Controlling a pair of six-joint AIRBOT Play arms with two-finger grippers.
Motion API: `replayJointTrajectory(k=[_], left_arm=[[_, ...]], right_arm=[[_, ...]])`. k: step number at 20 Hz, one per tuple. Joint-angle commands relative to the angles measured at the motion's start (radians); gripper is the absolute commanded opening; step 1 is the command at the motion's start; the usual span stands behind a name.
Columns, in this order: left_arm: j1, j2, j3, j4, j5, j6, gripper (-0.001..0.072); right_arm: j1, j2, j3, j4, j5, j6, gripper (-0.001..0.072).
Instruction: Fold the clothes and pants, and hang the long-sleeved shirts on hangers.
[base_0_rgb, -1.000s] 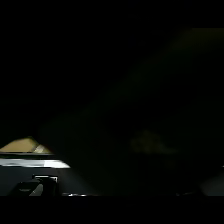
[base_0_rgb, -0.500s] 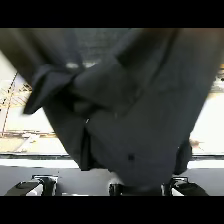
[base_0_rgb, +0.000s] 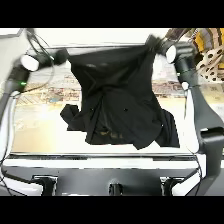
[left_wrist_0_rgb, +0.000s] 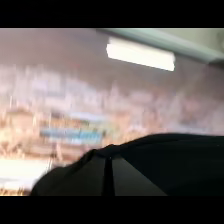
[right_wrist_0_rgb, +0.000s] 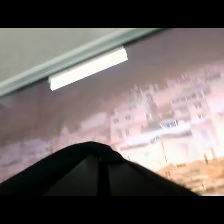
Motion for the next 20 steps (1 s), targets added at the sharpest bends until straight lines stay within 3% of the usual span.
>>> replayJointTrajectory(k=[1, 3, 4, 6, 9, 11, 15, 17, 20], left_arm=[[-0.023, -0.155, -0.001, -0.058, -0.159, -0.011, 0.0024], [-0.028, -0.174, -0.001, -0.079, -0.25, -0.012, 0.0032], [-0.026, -0.166, 0.003, -0.081, -0.28, -0.013, 0.0133], [-0.004, -0.129, 0.035, -0.081, -0.363, -0.034, 0.0603], [0.055, -0.01, 0.04, -0.047, -0.521, -0.021, 0.0629], [0.074, 0.105, -0.061, 0.024, -0.581, -0.015, 0.0636], [0.042, 0.396, -0.516, 0.024, -0.523, -0.008, 0.0635], [-0.012, 0.508, -0.72, 0.009, -0.502, -0.011, 0.0635], [-0.11, 0.586, -0.909, -0.032, -0.47, -0.015, 0.0636]], right_arm=[[0.001, -0.111, 0.001, 0.019, 0.227, -0.015, 0.004], [0.001, -0.105, 0.002, 0.019, 0.356, -0.096, 0.008], [0.001, -0.087, 0.002, 0.019, 0.41, -0.141, 0.0174], [0.001, -0.018, 0.001, 0.017, 0.518, -0.292, 0.0371], [0.001, 0.132, -0.029, -0.029, 0.707, -0.487, 0.0399], [0.003, 0.254, -0.161, -0.04, 0.758, -0.481, 0.0401], [0.089, 0.525, -0.628, 0.026, 0.735, -0.425, 0.0512], [0.187, 0.648, -0.854, 0.042, 0.675, -0.357, 0.0689], [0.33, 0.748, -1.098, 0.049, 0.599, -0.239, 0.0691]])
